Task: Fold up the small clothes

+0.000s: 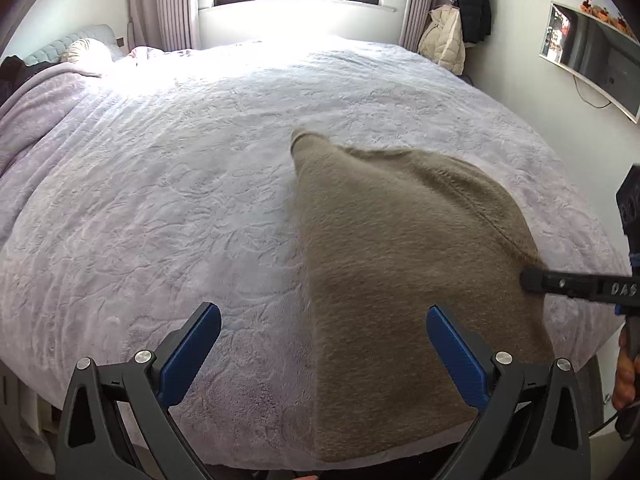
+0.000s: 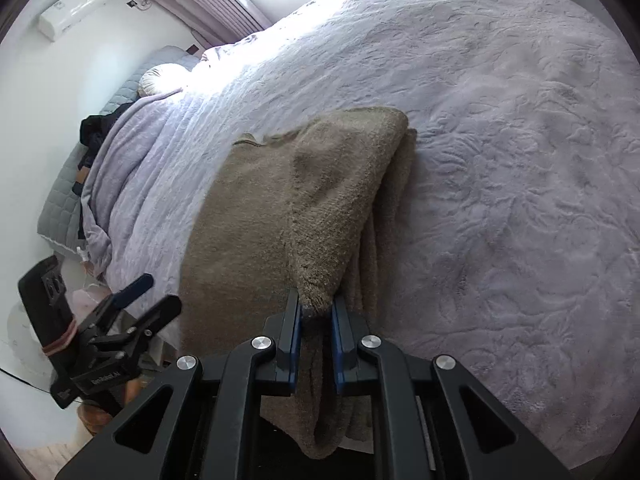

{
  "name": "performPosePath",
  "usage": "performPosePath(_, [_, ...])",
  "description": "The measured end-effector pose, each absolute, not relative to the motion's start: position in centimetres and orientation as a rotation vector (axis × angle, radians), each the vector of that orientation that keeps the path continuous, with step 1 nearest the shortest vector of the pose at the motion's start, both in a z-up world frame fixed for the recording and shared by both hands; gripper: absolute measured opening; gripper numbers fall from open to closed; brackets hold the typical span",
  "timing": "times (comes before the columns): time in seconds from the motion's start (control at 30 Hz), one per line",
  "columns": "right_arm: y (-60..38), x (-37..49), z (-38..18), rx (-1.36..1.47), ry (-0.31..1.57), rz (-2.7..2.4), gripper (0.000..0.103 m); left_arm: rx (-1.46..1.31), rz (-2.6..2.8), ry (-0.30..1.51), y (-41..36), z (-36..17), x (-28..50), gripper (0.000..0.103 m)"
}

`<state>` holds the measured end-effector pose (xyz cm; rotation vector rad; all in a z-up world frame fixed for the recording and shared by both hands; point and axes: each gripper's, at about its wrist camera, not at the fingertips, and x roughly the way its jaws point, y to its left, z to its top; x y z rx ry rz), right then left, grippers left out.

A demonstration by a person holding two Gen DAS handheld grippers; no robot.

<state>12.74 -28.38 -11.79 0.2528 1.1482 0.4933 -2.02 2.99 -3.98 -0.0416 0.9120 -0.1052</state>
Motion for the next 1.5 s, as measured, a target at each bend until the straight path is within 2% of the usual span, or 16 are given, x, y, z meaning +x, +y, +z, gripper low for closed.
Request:
performPosePath(0.1, [-28.9, 12.4, -13.9, 0.299, 1.151, 0.49, 0.013, -0.019, -0.062, 0.947, 2.4, -5.0, -2.0, 0.103])
performPosePath(0.43, [-31.7, 10.7, -13.8, 0.379, 1.124, 0.481, 0.012, -0.036, -0.061, 0.923, 2.2, -4.6, -3.4, 0.103])
performPosePath(0.97, [-32.3, 9.7, -10.3, 0.386, 1.106, 0.387, 0.02, -0.039, -0.154, 0.937, 0.7, -4.6, -4.4, 0.103])
performPosePath(1.0, [-31.9, 9.8, -9.8, 0.376, 1.092, 0.397, 0.028, -0.041, -0.151, 0.944, 0.7, -4.7, -4.3, 0.103])
performPosePath(1.03, [-31.1, 10.1, -9.4, 0.361, 1.081, 0.404, 0.045, -0.041, -0.144, 0.951, 0.7, -4.8, -4.2, 0.103])
performPosePath(1.1, [-29.5, 10.2, -8.4, 0.309, 1.054, 0.41, 0.064, -0.038, -0.126, 0.962, 0.8, -5.0, -4.1, 0.103])
performPosePath(1.27, [-25.9, 9.9, -7.6, 0.151, 1.026, 0.375, 0.065, -0.032, -0.1, 0.963, 1.2, -5.3, -4.1, 0.103])
performPosePath(1.37, [-24.7, 10.9, -9.9, 0.088, 1.093, 0.31, 0.073, -0.024, -0.095, 0.971, 1.2, -5.5, -4.1, 0.103])
performPosePath(1.43, [-24.6, 11.5, -12.4, 0.034, 1.143, 0.241, 0.075, -0.021, -0.097, 0.977, 1.2, -5.6, -4.2, 0.103])
performPosePath(1.5, [-25.9, 11.1, -13.4, 0.102, 1.13, 0.268, 0.076, -0.017, -0.097, 0.977, 1.5, -5.6, -4.3, 0.103])
